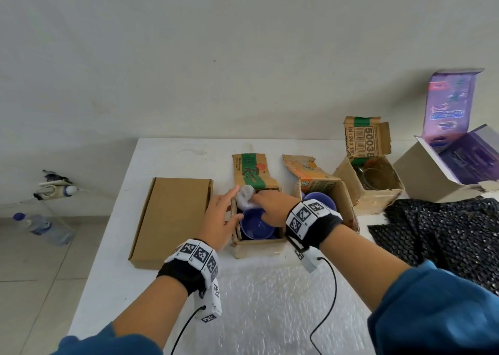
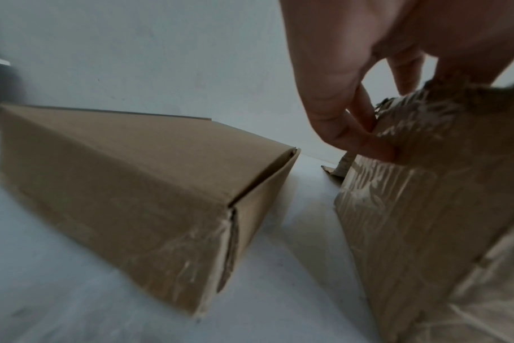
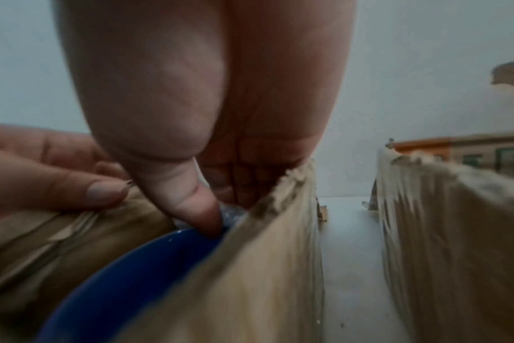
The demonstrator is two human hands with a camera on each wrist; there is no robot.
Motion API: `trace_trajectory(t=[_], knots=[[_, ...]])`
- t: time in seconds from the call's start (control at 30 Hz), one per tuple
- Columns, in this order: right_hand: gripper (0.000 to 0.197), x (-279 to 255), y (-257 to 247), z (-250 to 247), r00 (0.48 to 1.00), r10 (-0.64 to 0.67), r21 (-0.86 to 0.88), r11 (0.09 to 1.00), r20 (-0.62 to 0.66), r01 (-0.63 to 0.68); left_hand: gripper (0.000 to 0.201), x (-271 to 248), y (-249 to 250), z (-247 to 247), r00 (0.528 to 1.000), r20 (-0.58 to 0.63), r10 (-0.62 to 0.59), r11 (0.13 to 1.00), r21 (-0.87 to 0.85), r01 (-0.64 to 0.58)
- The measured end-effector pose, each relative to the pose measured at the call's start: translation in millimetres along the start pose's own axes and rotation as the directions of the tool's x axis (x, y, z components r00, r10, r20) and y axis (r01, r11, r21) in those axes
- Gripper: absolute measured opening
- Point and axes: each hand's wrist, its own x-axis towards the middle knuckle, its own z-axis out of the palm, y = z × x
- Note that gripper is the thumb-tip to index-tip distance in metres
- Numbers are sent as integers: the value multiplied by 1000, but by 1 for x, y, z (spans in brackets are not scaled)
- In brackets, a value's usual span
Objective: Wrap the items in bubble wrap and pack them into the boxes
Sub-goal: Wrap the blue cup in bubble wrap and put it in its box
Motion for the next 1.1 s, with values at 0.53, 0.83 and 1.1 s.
trace_trajectory(t=[0.53, 0.83, 1.1], knots=[[38, 0, -8, 5, 993, -100, 133, 987, 58, 91, 61, 3, 1, 0, 998, 23, -54, 998, 33, 54], [18, -92, 25, -16, 956, 59, 404, 913, -286, 64, 57, -6, 26, 1, 993, -120, -20, 978, 205, 44], [28, -175, 95, 76, 985, 150, 226, 960, 86, -166, 11, -70, 74, 46, 957, 215, 194, 935, 256, -246]])
